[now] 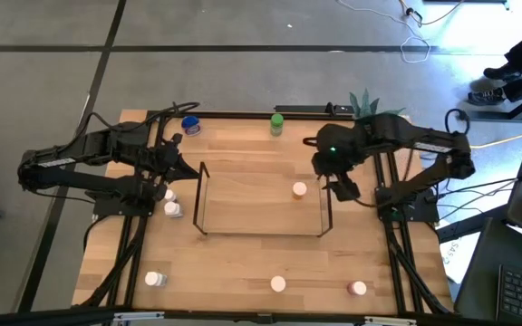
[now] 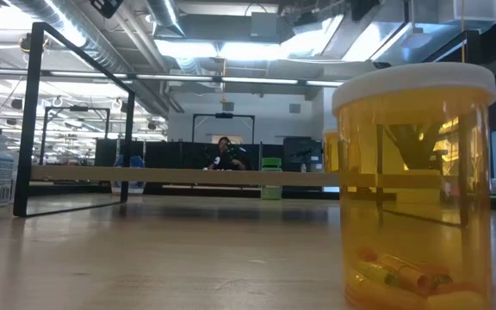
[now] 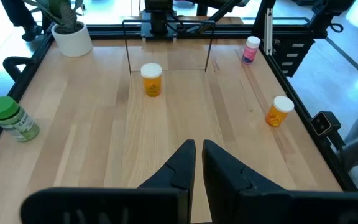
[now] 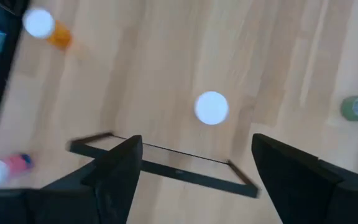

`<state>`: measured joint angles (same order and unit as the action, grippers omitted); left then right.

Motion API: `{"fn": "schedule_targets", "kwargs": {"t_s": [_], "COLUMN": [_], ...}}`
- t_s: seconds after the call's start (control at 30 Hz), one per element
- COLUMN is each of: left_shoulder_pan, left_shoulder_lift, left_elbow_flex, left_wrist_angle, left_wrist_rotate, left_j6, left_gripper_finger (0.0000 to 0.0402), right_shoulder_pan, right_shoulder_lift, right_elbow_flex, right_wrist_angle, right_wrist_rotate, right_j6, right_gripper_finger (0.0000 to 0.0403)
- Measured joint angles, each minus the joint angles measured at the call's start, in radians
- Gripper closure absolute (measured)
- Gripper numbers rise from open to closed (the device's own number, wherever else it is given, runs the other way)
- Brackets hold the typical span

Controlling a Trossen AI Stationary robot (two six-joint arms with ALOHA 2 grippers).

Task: Pick and place medicine bottles onto shelf by color
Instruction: Put the orange pill bottle on the shelf

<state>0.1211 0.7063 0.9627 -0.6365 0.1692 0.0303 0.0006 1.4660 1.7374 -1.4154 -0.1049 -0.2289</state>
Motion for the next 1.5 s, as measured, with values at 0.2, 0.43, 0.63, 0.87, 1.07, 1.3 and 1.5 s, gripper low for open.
{"fn": "schedule_targets", "kwargs": {"t_s": [0.2, 0.43, 0.63, 0.87, 1.07, 1.3, 1.5], "left_shoulder_pan": [0.000, 0.000, 0.000, -0.015, -0.060, -0.100, -0.150], "left_shoulder_lift": [0.000, 0.000, 0.000, 0.000, 0.000, 0.000, 0.000], "left_elbow_flex": [0.000, 0.000, 0.000, 0.000, 0.000, 0.000, 0.000], "left_wrist_angle": [0.000, 0.000, 0.000, -0.045, -0.071, -0.071, -0.071], "left_wrist_rotate": [0.000, -0.008, -0.011, 0.066, 0.084, 0.048, 0.041], "left_j6": [0.000, 0.006, 0.018, 0.133, 0.134, 0.122, 0.103], "left_gripper_finger": [0.0376, 0.0376, 0.0376, 0.0376, 0.0376, 0.0376, 0.0376], "right_shoulder_pan": [0.101, 0.218, 0.289, 0.360, 0.429, 0.565, 0.628], "right_shoulder_lift": [-0.015, -0.015, -0.004, 0.032, 0.067, 0.072, 0.072], "right_elbow_flex": [-0.001, -0.001, -0.001, -0.001, -0.001, -0.019, -0.075], "right_wrist_angle": [0.021, 0.135, 0.154, 0.158, 0.151, 0.114, 0.092], "right_wrist_rotate": [-0.001, -0.001, -0.001, -0.001, -0.001, 0.097, 0.168], "right_j6": [0.071, 0.178, 0.319, 0.405, 0.408, 0.487, 0.569], "right_gripper_finger": [0.0099, 0.0099, 0.0099, 0.0099, 0.0099, 0.0099, 0.0099]}}
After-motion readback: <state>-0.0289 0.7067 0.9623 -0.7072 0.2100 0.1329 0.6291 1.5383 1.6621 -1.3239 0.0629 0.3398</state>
